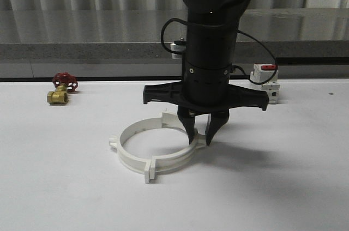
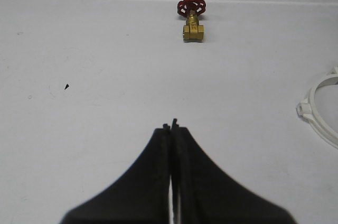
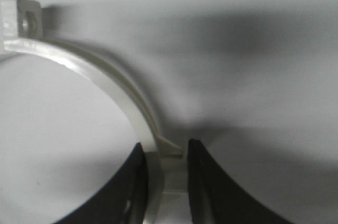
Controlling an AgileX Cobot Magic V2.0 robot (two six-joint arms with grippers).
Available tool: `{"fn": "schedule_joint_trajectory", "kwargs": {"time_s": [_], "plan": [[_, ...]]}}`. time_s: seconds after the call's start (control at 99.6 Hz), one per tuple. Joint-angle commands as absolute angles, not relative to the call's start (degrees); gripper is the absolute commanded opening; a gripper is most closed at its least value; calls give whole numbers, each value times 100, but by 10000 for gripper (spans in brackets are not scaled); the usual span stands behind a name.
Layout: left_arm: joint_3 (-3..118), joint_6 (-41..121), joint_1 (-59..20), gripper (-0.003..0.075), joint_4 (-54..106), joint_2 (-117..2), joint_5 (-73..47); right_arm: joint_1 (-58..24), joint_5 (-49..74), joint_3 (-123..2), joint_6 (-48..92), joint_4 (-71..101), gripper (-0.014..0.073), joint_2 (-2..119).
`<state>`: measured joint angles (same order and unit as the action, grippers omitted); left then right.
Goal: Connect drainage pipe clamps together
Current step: 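Push the held half against the placed half, aligning the tabs, then open the right gripper and raise it away from the ring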
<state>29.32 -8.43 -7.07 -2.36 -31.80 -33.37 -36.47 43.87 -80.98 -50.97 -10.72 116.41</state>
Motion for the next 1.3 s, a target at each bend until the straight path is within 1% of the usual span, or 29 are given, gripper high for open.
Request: {"fn": "schedule_joint_trajectory", "kwargs": {"time_s": [0.0, 0.191, 0.261, 0.331, 0.482, 0.613, 0.743, 0.914, 1.095, 1.285], "plan": [[3069, -857, -745, -20, -192, -3191, -2936, -3639, 4283, -8276, -5104, -1134, 199, 11339], [3069, -857, -745, -20, -192, -3191, -2936, -3639, 4284, -8276, -5104, -1134, 368, 11339], [3069, -857, -745, -20, -192, -3191, -2936, -3639, 4289, -8276, -5098, -1139, 409, 11339], [3069, -857, -745, -20, -192, -3191, -2936, -3639, 4289, -8276, -5098, -1189, 431, 11339], [3069, -857, -745, -20, -192, -3191, -2936, -3639, 4389, -8281, -5098, -1538, 436, 11300], [3069, -857, -745, -20, -192, -3191, -2936, -3639, 4720, -8394, -5098, -1973, 436, 11205], [3069, -857, -745, -20, -192, -3191, -2936, -3633, 4720, -8510, -4923, -2180, 436, 10977], [3069, -857, -745, -20, -192, -3191, -2936, -3544, 4483, -8504, -4556, -2180, 436, 10421], [3069, -857, -745, -20, -192, -3191, -2936, -3340, 4616, -8465, -4017, -2186, 436, 9736], [3069, -857, -745, -20, -192, -3191, -2936, -2999, 4552, -7857, -3771, -2269, 436, 8751]]}}
